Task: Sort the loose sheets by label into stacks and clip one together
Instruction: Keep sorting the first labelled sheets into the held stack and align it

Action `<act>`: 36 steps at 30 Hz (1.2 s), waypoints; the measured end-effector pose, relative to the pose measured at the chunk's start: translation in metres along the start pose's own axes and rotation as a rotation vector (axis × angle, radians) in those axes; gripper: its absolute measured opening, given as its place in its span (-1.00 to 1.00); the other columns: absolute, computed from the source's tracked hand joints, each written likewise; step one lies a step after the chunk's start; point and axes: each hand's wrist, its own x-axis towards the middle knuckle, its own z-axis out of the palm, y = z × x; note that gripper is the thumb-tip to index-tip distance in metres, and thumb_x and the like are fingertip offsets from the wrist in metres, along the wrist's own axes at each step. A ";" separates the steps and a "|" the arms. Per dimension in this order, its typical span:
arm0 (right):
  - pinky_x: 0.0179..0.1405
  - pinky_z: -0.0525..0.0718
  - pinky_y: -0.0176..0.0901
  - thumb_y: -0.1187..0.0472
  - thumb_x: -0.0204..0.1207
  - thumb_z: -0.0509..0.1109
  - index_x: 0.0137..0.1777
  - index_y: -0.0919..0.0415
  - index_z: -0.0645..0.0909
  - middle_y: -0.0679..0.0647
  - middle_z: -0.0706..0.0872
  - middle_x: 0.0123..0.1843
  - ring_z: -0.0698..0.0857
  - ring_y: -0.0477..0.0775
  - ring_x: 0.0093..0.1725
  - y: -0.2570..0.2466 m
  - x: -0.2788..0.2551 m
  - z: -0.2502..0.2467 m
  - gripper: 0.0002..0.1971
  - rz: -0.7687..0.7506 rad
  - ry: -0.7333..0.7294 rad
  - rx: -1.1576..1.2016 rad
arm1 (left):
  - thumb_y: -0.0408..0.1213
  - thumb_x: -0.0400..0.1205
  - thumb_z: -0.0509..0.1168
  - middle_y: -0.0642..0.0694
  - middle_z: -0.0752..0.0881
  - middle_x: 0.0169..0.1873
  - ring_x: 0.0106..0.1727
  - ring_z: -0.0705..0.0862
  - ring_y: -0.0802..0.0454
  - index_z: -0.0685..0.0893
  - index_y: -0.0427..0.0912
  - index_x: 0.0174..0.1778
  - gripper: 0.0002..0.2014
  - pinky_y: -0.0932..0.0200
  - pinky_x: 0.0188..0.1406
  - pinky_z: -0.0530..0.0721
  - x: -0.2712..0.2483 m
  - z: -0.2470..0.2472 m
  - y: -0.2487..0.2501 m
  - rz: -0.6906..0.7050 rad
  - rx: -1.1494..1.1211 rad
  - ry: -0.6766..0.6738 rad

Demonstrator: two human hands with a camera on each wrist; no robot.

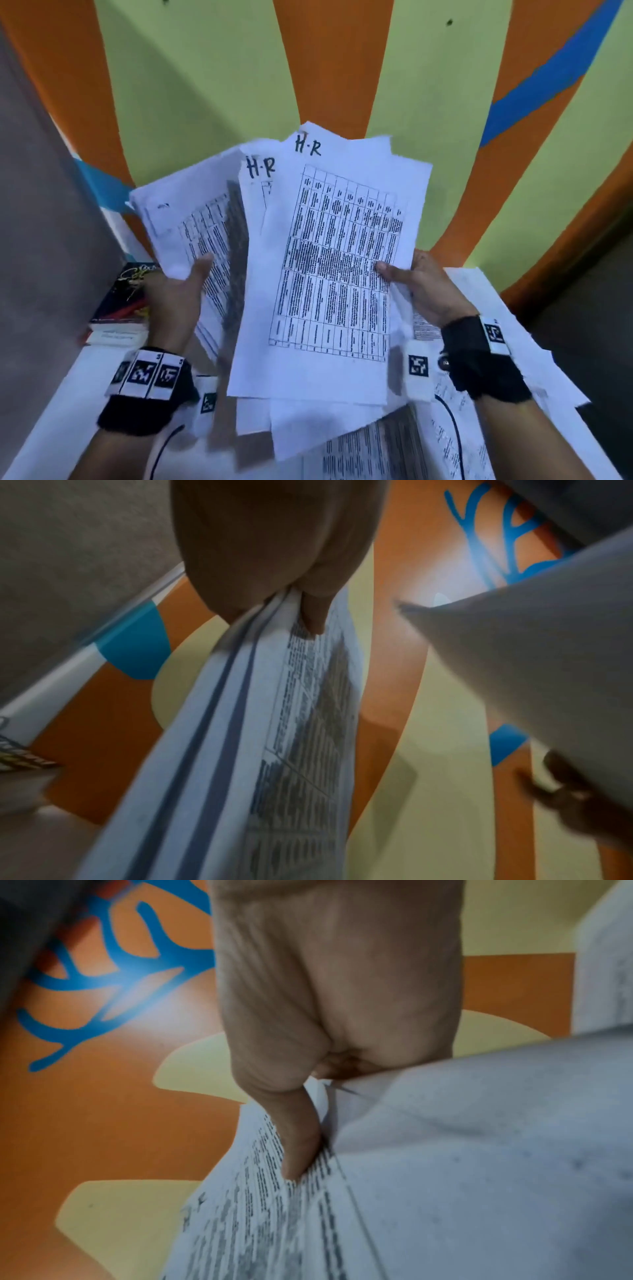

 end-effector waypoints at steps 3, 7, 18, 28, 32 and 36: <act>-0.05 0.50 0.12 -0.29 0.09 0.68 -0.03 0.53 0.59 0.26 0.65 -0.05 0.48 0.16 -0.10 0.027 0.016 0.008 -0.16 0.077 -0.007 -0.056 | -0.28 0.53 0.47 0.02 0.77 -0.05 -0.07 0.74 0.18 0.72 -0.19 0.07 -0.78 0.16 0.02 0.63 0.002 0.007 0.000 -0.090 -0.151 -0.205; -0.40 0.54 -0.17 0.02 0.43 0.55 -0.05 0.32 0.69 0.17 0.76 -0.38 0.46 0.03 -0.40 0.023 0.015 0.023 -0.67 0.088 -0.012 -0.045 | 0.02 0.45 0.51 -0.04 0.83 0.07 0.11 0.78 -0.10 0.80 -0.03 0.06 -0.67 -0.20 0.15 0.72 -0.002 0.015 -0.005 -0.242 -0.228 -0.464; 0.08 0.73 -0.30 0.41 0.39 0.56 0.23 0.21 0.58 -0.01 0.77 0.13 0.75 -0.09 0.12 0.041 0.014 0.040 -0.58 -0.095 0.154 -0.038 | 0.34 0.34 0.44 0.11 0.81 0.09 0.21 0.73 0.04 0.74 0.12 0.13 -0.47 -0.05 0.24 0.66 -0.021 0.030 -0.006 -0.323 -0.243 -0.574; 0.00 0.67 -0.43 0.37 0.24 0.69 0.16 0.21 0.66 -0.21 0.83 -0.12 0.78 -0.29 -0.08 0.007 -0.002 0.027 -0.52 -0.307 0.067 -0.054 | -0.33 0.25 0.60 0.08 0.86 -0.12 -0.04 0.82 0.08 0.78 -0.09 -0.03 -0.63 0.25 -0.15 0.77 -0.032 0.034 0.011 -0.136 -0.245 -0.597; 0.17 0.67 -0.28 0.45 0.27 0.64 0.30 0.30 0.62 0.01 0.81 0.18 0.76 -0.08 0.19 -0.007 -0.005 0.022 -0.44 -0.341 0.040 -0.014 | -0.29 0.25 0.65 0.01 0.86 -0.06 0.00 0.82 -0.01 0.80 -0.11 -0.02 -0.62 0.20 -0.14 0.78 -0.029 0.037 0.017 -0.132 -0.315 -0.610; 0.24 0.68 -0.19 0.46 0.27 0.63 0.33 0.28 0.60 0.08 0.78 0.24 0.74 -0.01 0.25 -0.020 -0.002 0.020 -0.41 -0.374 0.015 -0.006 | -0.19 0.22 0.65 -0.03 0.83 0.05 0.09 0.80 -0.01 0.82 -0.08 0.00 -0.58 0.06 0.07 0.76 -0.023 0.041 0.019 -0.126 -0.349 -0.614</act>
